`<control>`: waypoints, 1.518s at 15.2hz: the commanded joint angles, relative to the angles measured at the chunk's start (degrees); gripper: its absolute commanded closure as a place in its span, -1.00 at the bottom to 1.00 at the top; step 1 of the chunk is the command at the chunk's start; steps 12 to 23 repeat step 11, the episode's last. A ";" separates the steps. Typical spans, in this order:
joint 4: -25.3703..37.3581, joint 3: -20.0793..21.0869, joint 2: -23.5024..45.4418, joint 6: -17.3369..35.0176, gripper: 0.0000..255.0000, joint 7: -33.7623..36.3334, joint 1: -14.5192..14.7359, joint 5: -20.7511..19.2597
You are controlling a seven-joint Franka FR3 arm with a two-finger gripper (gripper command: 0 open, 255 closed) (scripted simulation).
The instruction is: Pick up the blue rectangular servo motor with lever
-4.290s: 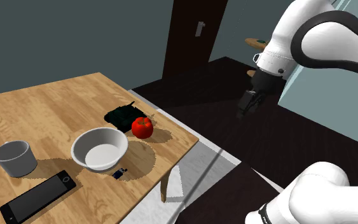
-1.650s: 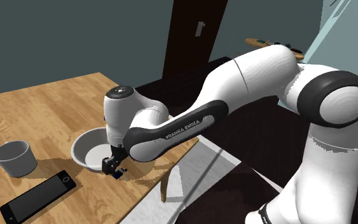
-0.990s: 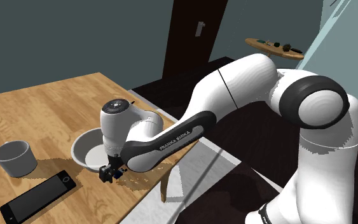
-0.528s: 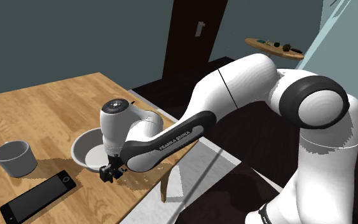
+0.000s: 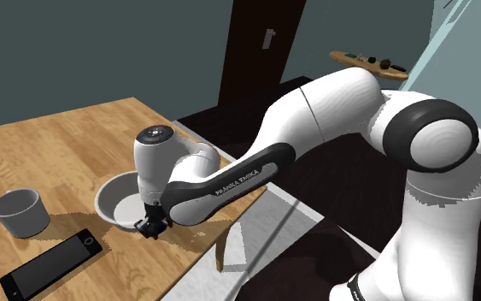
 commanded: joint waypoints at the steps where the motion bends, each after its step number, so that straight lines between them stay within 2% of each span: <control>1: 0.08 0.45 -1.16 -1.16 1.00 -0.41 -0.30 0.71; 9: 1.54 1.74 -4.78 -5.84 1.00 -1.99 -1.21 3.08; 23: 1.57 1.76 -4.85 -5.93 1.00 -2.02 -1.22 3.12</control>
